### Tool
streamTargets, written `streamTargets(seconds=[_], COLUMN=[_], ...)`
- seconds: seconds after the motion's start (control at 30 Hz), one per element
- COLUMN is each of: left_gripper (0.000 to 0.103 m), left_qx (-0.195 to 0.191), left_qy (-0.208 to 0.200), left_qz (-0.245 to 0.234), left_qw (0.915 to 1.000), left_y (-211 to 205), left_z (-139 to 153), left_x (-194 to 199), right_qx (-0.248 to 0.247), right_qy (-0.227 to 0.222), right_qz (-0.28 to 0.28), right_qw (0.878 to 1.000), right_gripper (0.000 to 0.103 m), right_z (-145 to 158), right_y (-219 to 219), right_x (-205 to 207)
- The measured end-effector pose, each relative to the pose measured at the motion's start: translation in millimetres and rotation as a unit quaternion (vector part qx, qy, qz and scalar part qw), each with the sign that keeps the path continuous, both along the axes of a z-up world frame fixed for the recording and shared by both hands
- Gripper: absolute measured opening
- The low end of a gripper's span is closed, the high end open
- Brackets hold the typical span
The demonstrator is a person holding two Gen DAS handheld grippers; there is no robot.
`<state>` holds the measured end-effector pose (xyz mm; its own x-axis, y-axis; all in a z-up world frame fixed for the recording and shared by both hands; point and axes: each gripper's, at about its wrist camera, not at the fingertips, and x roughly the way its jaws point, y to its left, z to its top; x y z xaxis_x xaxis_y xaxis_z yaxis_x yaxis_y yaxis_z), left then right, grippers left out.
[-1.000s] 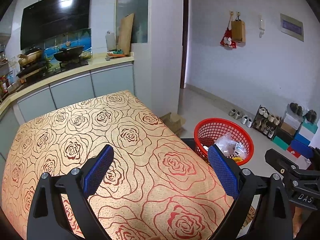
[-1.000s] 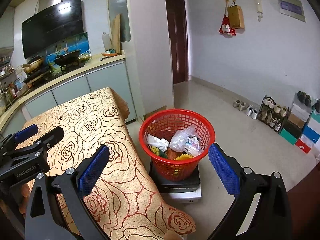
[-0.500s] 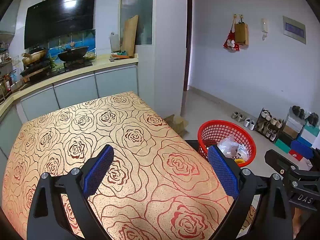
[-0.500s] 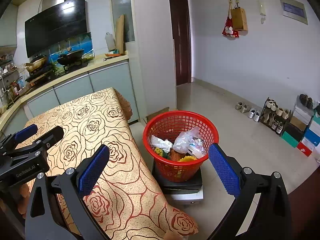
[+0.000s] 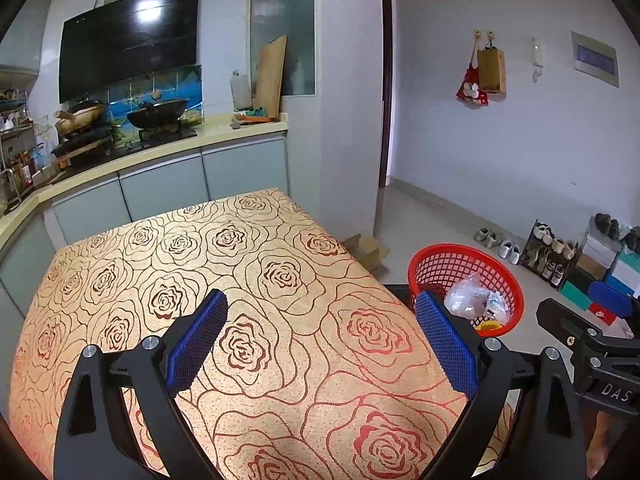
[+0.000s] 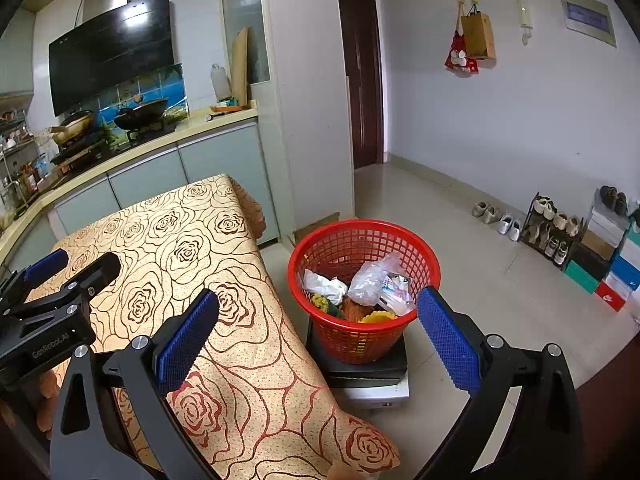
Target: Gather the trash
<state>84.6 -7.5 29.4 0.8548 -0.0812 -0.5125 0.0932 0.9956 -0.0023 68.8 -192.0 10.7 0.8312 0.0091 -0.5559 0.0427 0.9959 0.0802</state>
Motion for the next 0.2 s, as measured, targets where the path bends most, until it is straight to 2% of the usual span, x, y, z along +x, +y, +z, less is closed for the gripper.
streamTargets(seconds=[0.2], left_gripper=[0.092], left_qx=[-0.011], left_qy=[0.005], left_qz=[0.003], left_qw=[0.9999], left_y=[4.5], left_z=[-0.1], left_x=[0.3], right_qx=[0.003], right_qy=[0.001], right_qz=[-0.002], right_qw=[1.0], right_gripper=[0.096], right_z=[-4.1], right_y=[2.0], right_x=[1.5])
